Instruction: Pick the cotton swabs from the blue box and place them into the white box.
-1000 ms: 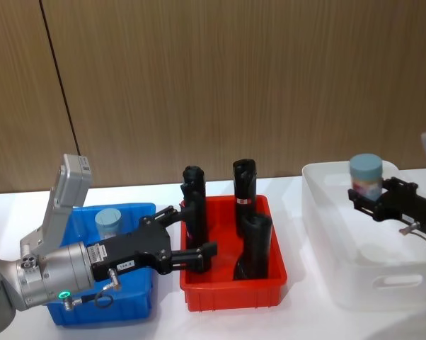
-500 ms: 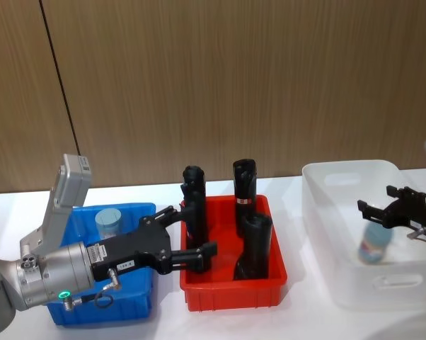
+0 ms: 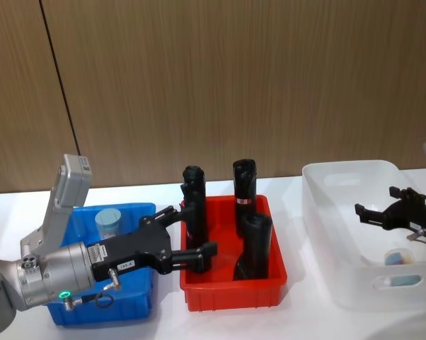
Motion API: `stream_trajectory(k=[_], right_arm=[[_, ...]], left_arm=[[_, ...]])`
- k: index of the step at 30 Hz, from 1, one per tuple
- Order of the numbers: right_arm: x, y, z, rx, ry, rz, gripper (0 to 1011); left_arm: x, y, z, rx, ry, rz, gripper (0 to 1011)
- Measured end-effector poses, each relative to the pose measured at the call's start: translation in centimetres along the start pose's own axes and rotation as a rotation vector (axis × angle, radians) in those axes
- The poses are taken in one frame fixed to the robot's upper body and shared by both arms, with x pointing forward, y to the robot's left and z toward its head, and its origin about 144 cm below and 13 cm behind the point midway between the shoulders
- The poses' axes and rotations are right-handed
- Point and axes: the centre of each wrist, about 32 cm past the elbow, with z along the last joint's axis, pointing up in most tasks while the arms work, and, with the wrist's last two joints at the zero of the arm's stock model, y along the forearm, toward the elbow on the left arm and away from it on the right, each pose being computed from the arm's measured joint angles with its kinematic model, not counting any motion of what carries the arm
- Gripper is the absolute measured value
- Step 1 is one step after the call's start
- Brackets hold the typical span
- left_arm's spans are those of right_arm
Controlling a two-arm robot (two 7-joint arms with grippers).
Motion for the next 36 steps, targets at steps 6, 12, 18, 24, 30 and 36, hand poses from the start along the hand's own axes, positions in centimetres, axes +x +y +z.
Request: stream_trajectory(k=[6,12,18,24,30,36], right_arm=[[-0.9,-0.1,-0.1,0.017,-0.005,-0.002,1002],[-2.8,-0.5,-0.4,0.053,-0.013,-0.007,1002],[-4.8,-1.0,-0.6,0.094,-0.016,-0.012,1002],[-6.9,-1.7,-0.8,0.136,-0.016,-0.02,1002],[-8.9,-2.6,-0.9,0.179,-0.009,-0.028,1002],[-10.8,-3.5,-0.9,0.221,0.002,-0.037,1002]], left_arm=[[-0.3,-0.2,-0.1,0.005,-0.008,0.026,1004],[-1.1,-0.8,-0.3,0.019,-0.03,0.089,1004],[-1.8,-1.3,-0.4,0.027,-0.05,0.143,1004],[-2.6,-1.8,-0.6,0.035,-0.073,0.204,1004],[-3.4,-2.3,-0.7,0.04,-0.096,0.264,1004],[-4.2,-2.8,-0.8,0.041,-0.121,0.325,1004]])
